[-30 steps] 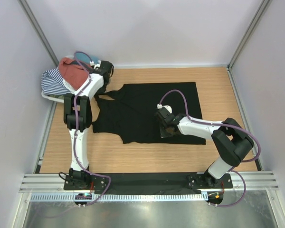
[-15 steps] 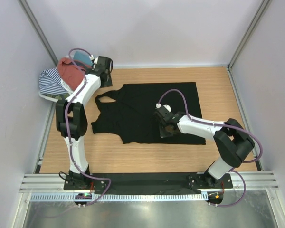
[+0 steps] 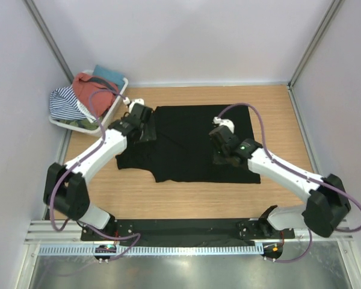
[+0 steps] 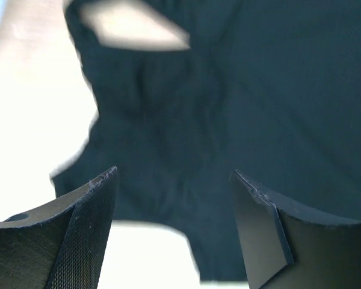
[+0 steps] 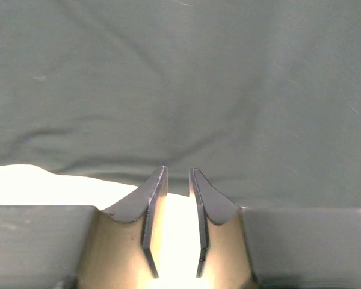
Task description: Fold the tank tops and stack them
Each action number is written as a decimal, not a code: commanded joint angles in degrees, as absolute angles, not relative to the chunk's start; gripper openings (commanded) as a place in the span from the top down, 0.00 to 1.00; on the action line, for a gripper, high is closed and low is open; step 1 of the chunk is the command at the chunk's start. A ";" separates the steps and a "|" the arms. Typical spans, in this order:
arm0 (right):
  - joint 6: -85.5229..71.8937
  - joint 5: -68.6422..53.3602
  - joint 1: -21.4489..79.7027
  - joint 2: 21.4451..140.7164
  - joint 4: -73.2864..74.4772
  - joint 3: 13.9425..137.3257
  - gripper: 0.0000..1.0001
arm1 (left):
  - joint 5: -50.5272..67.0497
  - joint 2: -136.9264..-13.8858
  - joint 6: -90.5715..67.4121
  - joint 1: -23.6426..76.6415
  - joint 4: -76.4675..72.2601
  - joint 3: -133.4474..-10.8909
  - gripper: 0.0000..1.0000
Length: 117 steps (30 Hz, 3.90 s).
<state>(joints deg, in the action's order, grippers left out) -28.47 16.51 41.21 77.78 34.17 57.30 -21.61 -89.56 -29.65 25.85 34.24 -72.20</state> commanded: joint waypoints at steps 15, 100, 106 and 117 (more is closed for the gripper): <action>-49.04 24.00 17.16 62.40 45.44 41.58 0.55 | -14.16 -63.28 -49.30 46.39 29.63 -38.51 0.29; -47.20 25.31 7.38 68.73 35.69 46.23 0.99 | -7.03 -80.07 -36.13 38.59 36.74 -54.67 1.00; -46.85 25.58 7.38 74.08 34.10 50.97 0.99 | -2.55 -82.44 -34.46 34.72 36.39 -57.82 1.00; -46.41 28.04 5.98 83.84 32.78 59.85 0.99 | -4.66 -91.57 -31.91 31.12 38.76 -68.20 1.00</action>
